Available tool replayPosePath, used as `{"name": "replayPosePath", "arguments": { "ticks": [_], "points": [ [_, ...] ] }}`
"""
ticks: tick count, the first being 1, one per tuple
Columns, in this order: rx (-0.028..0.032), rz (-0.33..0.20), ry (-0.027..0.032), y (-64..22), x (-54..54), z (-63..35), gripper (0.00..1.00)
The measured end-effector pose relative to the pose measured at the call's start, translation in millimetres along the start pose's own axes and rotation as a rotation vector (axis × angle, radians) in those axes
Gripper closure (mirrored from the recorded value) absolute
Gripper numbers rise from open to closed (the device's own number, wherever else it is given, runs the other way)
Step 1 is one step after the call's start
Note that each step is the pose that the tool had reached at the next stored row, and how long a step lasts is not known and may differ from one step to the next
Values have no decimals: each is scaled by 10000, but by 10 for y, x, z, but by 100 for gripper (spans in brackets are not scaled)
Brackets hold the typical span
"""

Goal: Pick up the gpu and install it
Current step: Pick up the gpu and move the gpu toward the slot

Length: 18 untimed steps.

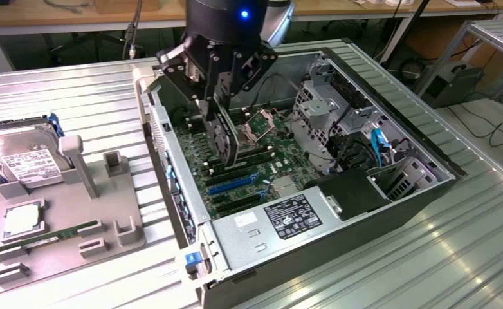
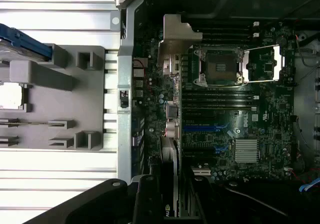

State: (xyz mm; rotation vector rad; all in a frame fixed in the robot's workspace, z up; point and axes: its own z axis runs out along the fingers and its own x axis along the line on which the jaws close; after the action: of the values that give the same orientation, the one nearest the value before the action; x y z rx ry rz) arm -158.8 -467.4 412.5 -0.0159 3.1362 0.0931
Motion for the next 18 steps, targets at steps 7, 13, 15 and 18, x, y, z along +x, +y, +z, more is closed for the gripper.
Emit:
{"name": "replayPosePath", "arguments": {
  "ticks": [7, 13, 15, 18],
  "points": [
    [10, 2, 23, 35, -334, 137, 74],
    [14, 3, 52, 77, -692, 285, 74],
    [18, 3, 62, 87, -786, 323, 74],
    [22, 4, 74, 101, -925, 380, 74]
  ]
}}
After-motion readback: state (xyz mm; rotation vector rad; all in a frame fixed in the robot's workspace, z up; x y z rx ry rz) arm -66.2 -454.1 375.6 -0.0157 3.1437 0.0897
